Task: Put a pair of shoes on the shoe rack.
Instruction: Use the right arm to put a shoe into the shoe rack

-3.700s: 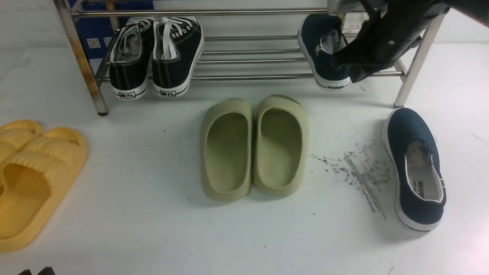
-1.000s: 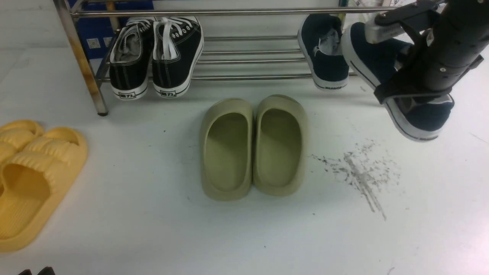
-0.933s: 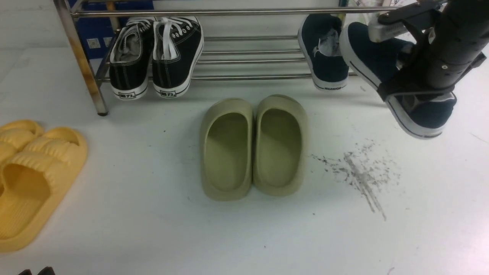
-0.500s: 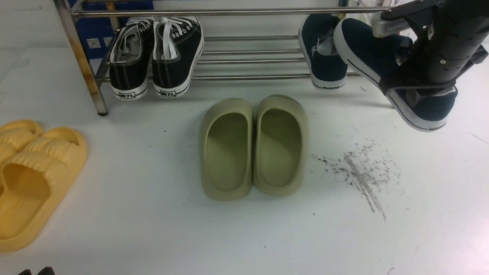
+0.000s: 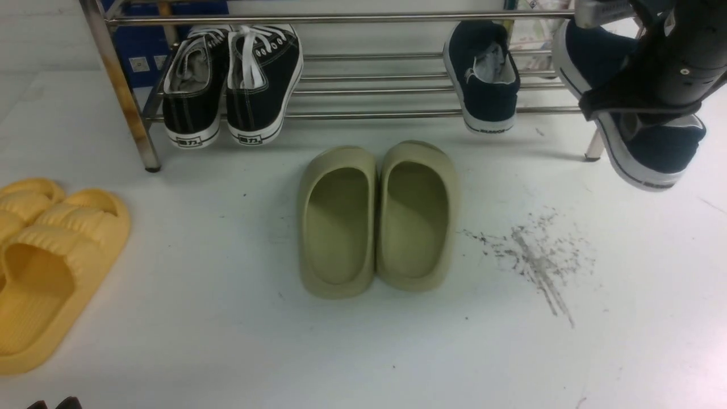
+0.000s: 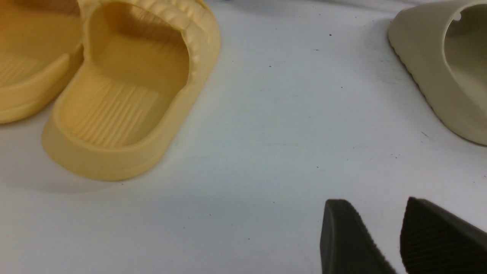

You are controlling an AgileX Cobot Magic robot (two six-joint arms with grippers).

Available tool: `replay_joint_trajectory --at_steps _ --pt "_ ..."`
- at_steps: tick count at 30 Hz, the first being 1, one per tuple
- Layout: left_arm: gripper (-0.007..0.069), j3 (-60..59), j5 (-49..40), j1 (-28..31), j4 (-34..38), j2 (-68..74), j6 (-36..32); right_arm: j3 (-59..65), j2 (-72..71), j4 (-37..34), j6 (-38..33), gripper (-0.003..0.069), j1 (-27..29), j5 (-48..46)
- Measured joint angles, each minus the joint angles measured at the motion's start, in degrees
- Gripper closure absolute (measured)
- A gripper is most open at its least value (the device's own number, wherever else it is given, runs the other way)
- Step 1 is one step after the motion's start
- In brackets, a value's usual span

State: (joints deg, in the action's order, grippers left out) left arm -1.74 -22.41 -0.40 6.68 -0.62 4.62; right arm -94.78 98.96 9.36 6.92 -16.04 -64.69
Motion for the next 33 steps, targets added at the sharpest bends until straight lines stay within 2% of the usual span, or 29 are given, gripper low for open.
replay_joint_trajectory --at_steps 11,20,33 --pt "0.0386 0.0 0.0 0.0 0.0 0.0 0.0 0.0 4.5 -0.1 -0.1 0.0623 0.0 3.2" --pt "0.0386 0.0 0.0 0.0 0.0 0.0 0.0 -1.0 7.8 -0.1 0.0 0.0623 1.2 11.1" --pt "0.0386 0.0 0.0 0.0 0.0 0.0 0.0 -13.8 18.5 -1.6 0.1 0.0623 2.9 11.7"
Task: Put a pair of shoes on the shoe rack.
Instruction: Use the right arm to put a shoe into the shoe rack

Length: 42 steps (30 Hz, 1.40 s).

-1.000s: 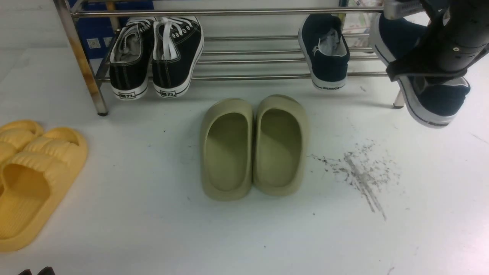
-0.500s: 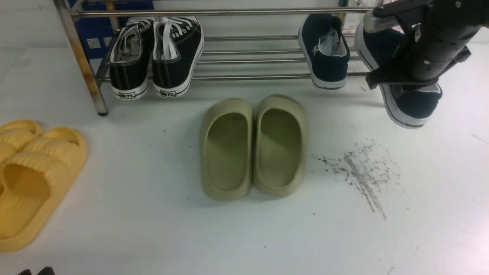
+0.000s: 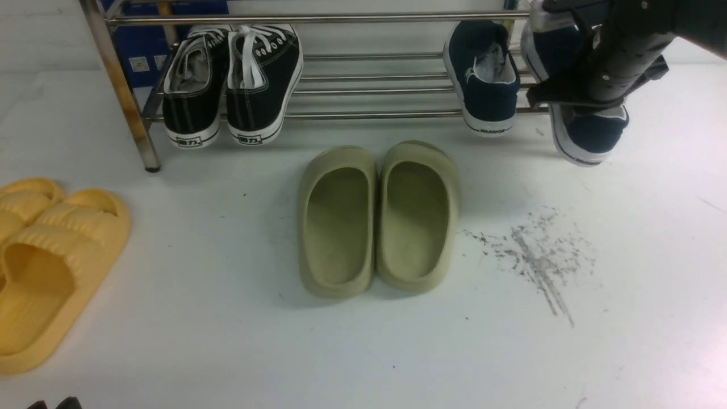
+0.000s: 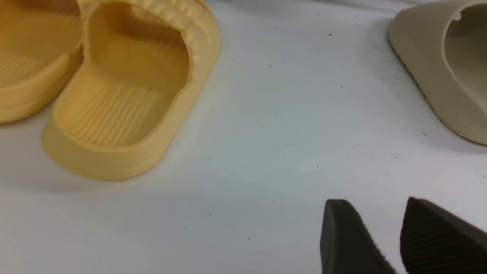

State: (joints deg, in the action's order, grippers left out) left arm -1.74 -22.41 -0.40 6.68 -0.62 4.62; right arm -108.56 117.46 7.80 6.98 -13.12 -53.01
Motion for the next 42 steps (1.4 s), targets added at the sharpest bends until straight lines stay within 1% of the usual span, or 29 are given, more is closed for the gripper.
replay_joint_trajectory --at_steps 7,16,18,19,20,21,22,24,25,27,30,31,33,37,42 --pt "0.0386 0.0 0.0 0.0 0.0 0.0 0.0 -6.4 4.6 0.4 0.0 0.0623 0.0 1.2" --pt "0.0386 0.0 0.0 0.0 0.0 0.0 0.0 -7.2 7.3 1.7 0.6 0.0623 0.0 4.9" --pt "0.0386 0.0 0.0 0.0 0.0 0.0 0.0 -7.2 7.7 1.8 1.2 0.0614 0.0 5.2" --pt "0.0386 0.0 0.0 0.0 0.0 0.0 0.0 -7.2 7.8 1.9 1.5 0.0588 0.0 5.8" --pt "0.0386 0.0 0.0 0.0 0.0 0.0 0.0 -7.2 7.8 1.9 1.5 0.0584 0.0 5.9" --pt "0.0386 0.0 0.0 0.0 0.0 0.0 0.0 -7.4 7.8 2.2 1.6 0.0539 0.0 7.0" --pt "0.0386 0.0 0.0 0.0 0.0 0.0 0.0 -7.4 7.8 2.3 1.6 0.0524 0.0 7.1" --pt "0.0386 0.0 0.0 0.0 0.0 0.0 0.0 -8.1 7.7 3.1 1.6 0.0408 0.0 8.3" --pt "0.0386 0.0 0.0 0.0 0.0 0.0 0.0 -8.1 7.7 3.1 1.6 0.0398 0.0 8.4" --pt "0.0386 0.0 0.0 0.0 0.0 0.0 0.0 -8.2 7.6 3.1 1.8 0.0289 0.0 8.5" --pt "0.0386 0.0 0.0 0.0 0.0 0.0 0.0 -8.2 6.8 2.8 2.3 0.0186 0.0 8.3" --pt "0.0386 0.0 0.0 0.0 0.0 0.0 0.0 -8.2 6.5 2.6 2.4 0.0167 0.0 8.0" --pt "0.0386 0.0 0.0 0.0 0.0 0.0 0.0 -8.2 5.2 1.8 2.4 0.0151 0.0 6.9" --pt "0.0386 0.0 0.0 0.0 0.0 0.0 0.0 -8.3 3.0 -0.5 1.2 0.0153 0.0 4.4" --pt "0.0386 0.0 0.0 0.0 0.0 0.0 0.0 -8.3 0.8 -5.1 -4.1 0.0203 0.0 -3.0"
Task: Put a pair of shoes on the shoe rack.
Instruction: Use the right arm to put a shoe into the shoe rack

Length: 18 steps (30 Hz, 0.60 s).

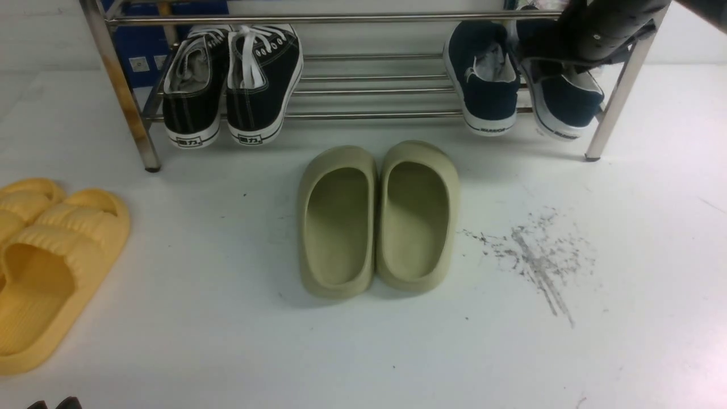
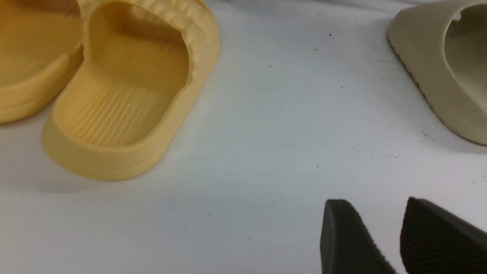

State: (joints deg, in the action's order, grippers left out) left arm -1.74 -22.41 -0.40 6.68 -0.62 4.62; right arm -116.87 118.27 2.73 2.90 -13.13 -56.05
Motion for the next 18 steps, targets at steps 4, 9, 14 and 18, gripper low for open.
replay_joint_trajectory --at_steps 4,9,14,18 --pt "0.0386 0.0 0.0 0.0 0.0 0.0 0.0 0.1 -1.2 -1.2 -2.9 0.0265 0.0 -6.7" --pt "0.0386 0.0 0.0 0.0 0.0 0.0 0.0 3.5 -5.1 -0.5 -4.8 0.0399 0.0 -12.8" --pt "0.0386 0.0 0.0 0.0 0.0 0.0 0.0 17.4 -13.1 1.5 -3.3 0.0531 0.0 -5.5" --pt "0.0386 0.0 0.0 0.0 0.0 0.0 0.0 28.5 -17.9 5.8 3.0 0.0610 0.0 5.3"
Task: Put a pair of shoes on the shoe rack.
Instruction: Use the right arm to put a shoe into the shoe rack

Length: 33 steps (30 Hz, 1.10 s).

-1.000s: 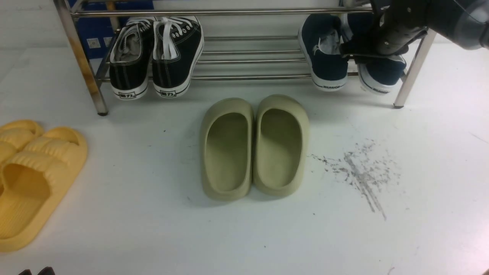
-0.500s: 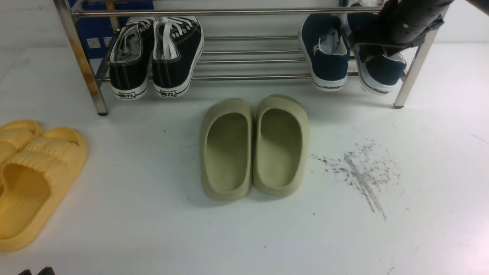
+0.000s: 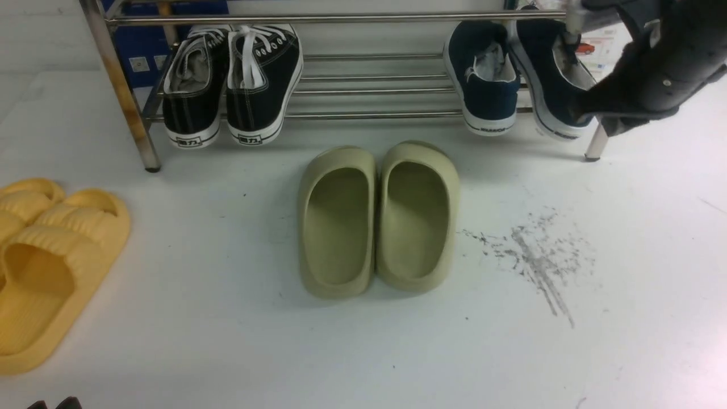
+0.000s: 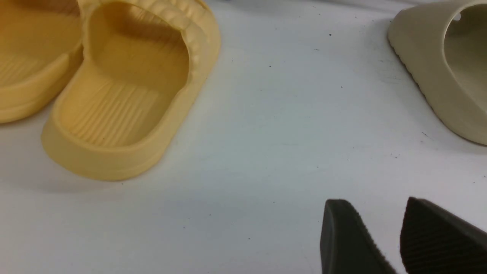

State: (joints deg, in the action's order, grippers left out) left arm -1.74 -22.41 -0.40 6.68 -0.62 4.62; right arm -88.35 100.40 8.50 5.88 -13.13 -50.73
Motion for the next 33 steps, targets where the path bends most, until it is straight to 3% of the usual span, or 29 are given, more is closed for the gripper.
replay_joint_trajectory --at_steps 4,10,23,33 --pt "0.0386 0.0 0.0 0.0 0.0 0.0 0.0 4.5 0.3 5.0 7.5 0.0655 0.0 7.8" --pt "0.0386 0.0 0.0 0.0 0.0 0.0 0.0 3.6 4.7 11.6 16.1 0.0659 1.4 13.7" --pt "0.0386 0.0 0.0 0.0 0.0 0.0 0.0 -7.6 13.4 9.9 17.6 0.0659 2.2 16.3" --pt "0.0386 0.0 0.0 0.0 0.0 0.0 0.0 -9.2 13.7 9.6 17.6 0.0659 1.5 23.3"
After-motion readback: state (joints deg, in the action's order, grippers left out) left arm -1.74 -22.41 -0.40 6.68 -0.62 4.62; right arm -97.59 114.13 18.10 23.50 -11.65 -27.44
